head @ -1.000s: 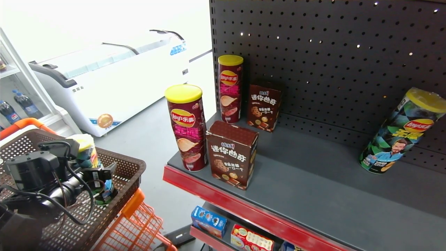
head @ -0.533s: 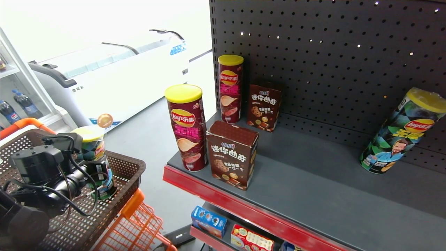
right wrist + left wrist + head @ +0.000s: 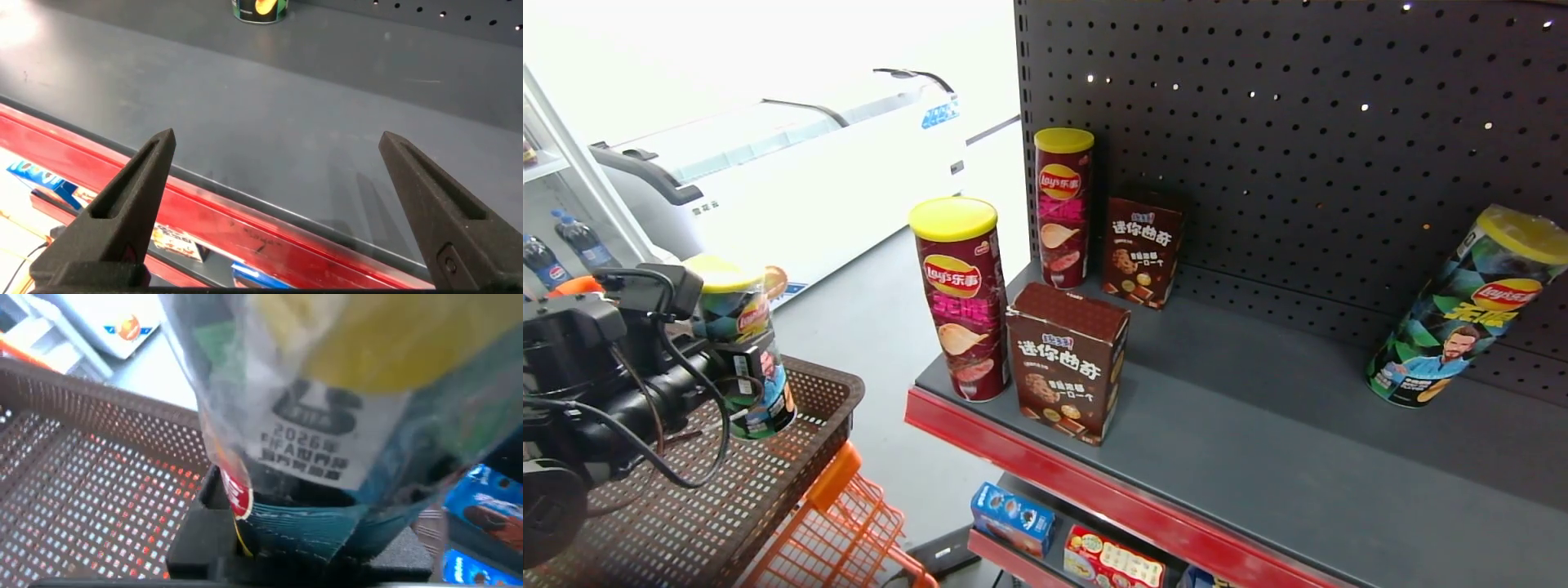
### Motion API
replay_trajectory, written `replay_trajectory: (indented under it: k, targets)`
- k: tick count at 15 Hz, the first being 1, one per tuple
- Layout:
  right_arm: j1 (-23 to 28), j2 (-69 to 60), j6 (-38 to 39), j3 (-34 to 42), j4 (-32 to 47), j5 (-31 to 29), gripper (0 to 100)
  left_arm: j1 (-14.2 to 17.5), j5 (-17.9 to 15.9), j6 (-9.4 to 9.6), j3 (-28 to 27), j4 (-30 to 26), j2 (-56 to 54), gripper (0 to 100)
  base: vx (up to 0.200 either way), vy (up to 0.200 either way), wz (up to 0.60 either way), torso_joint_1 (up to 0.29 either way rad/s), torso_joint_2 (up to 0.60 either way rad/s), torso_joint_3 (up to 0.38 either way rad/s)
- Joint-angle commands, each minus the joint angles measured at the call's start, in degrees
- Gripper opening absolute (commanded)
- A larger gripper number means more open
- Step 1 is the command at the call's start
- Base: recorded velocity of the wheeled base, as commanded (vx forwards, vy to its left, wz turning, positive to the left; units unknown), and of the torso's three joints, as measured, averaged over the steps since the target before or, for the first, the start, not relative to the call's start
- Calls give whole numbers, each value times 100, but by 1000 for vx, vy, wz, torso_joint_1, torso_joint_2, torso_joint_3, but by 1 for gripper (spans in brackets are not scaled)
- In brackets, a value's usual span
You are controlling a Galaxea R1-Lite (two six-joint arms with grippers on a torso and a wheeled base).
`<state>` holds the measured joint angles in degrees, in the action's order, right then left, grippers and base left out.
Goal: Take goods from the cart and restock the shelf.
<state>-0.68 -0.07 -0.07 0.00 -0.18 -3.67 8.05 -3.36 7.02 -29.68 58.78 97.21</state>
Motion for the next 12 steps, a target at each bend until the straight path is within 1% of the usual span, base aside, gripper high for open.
replay_trajectory:
  k: [1,2,3,4,5,7,8,9,10,11,12]
  targets:
    - [-2,7,-1,0,1,-2,100,-172,-393,19,-20,-429,-897,0,0,0,0,0,0,0]
    - [-2,7,-1,0,1,-2,100,-181,-481,19,-37,-526,-1028,0,0,0,0,0,0,0]
    - [-2,7,-1,0,1,-2,100,-233,-499,10,-46,-499,-1169,0,0,0,0,0,0,0]
    - [-2,7,-1,0,-8,-2,100,-348,-490,10,-64,-438,-1204,0,0,0,0,0,0,0]
    - [-2,7,-1,0,1,-2,100,-435,-516,-8,-99,-499,-1398,0,0,0,0,0,0,0]
    - [-2,7,-1,0,1,-2,100,-734,-507,-17,-46,-508,-1512,0,0,0,0,0,0,0]
    - [-2,7,-1,0,1,-2,100,-1016,-481,-25,-29,-508,-1582,0,0,0,0,0,0,0]
    - [-2,7,-1,0,1,-2,100,-1156,-499,-25,-11,-526,-1652,0,0,0,0,0,0,0]
    - [-11,7,-1,0,1,-2,100,-1341,-542,-25,226,-464,-1705,0,0,0,0,0,0,0]
    - [-2,7,-1,0,1,-2,100,-1833,-595,-96,472,-447,-1793,0,0,0,0,0,0,0]
    - [-2,7,-1,0,1,-2,100,-2158,-595,-219,569,-455,-1855,0,0,0,0,0,0,0]
